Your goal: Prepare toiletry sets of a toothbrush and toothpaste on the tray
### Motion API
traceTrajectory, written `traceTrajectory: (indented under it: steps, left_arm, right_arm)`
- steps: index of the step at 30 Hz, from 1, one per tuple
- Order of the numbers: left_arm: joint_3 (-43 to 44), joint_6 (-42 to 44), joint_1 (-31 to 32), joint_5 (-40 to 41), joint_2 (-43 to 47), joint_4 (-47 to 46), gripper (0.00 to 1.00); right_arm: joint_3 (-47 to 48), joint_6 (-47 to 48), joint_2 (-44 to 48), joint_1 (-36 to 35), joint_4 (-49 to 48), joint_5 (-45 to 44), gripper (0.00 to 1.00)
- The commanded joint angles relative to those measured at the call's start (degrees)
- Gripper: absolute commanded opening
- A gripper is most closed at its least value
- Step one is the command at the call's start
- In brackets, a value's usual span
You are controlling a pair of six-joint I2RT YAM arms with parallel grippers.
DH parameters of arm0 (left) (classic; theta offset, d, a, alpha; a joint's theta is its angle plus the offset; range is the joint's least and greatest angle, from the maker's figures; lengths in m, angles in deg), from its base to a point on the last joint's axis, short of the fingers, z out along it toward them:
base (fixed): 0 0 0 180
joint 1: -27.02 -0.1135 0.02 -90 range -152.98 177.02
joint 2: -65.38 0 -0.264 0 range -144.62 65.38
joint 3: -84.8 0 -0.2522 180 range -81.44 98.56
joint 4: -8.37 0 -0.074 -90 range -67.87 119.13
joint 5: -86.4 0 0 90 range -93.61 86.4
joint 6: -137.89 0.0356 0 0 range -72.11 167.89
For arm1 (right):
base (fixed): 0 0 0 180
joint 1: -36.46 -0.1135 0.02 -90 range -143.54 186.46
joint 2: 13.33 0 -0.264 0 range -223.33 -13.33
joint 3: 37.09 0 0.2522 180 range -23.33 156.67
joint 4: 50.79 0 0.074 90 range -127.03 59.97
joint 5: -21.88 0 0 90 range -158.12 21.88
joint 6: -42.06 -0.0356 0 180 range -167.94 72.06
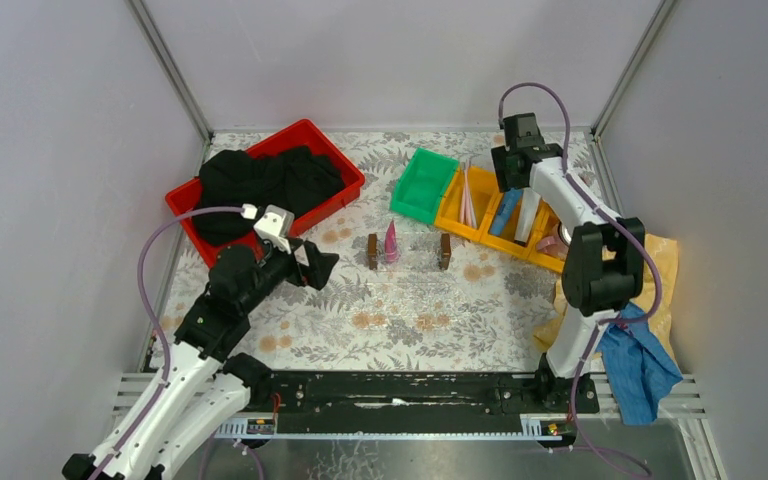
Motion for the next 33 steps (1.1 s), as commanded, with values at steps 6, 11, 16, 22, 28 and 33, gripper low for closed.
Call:
traceTrajectory:
  steps: [6, 11, 16, 22, 28, 33]
  left_arm:
    - [-0.84, 1.36, -0.62, 0.15, 2.12, 0.01, 1.00]
    - [-0.83, 1.36, -0.91, -0.38, 2.35, 0.01, 1.00]
    - [-0.83, 1.27, -1.10, -0.91, 2.27, -0.05, 1.00]
    - [-0.83, 1.18, -1.22, -1.10, 2.18, -0.08, 1.00]
    - [-0.80, 1.18, -1.36, -1.19, 2.05, -0.08, 1.00]
    - [-0.82, 1.17, -1.71, -1.47, 2.01, -0.17, 1.00]
  right_arm:
    - [9.25, -3.31, -8.65, 1.21, 2.49, -8.84, 0.71]
    - [8.33, -3.22, -9.36, 2.96, 1.86, -8.06, 0.69]
    - [7.97, -3.21, -10.61, 4.04, 1.44, -7.98, 0.68]
    - [8.54, -3.42, -12.25, 4.37, 0.55, -5.99, 0.67]
    - [9.27, -4.80, -11.15, 4.33, -0.05, -0.26, 0.64]
    - [10.95, -5.27, -12.34, 4.20, 1.23, -0.72, 0.64]
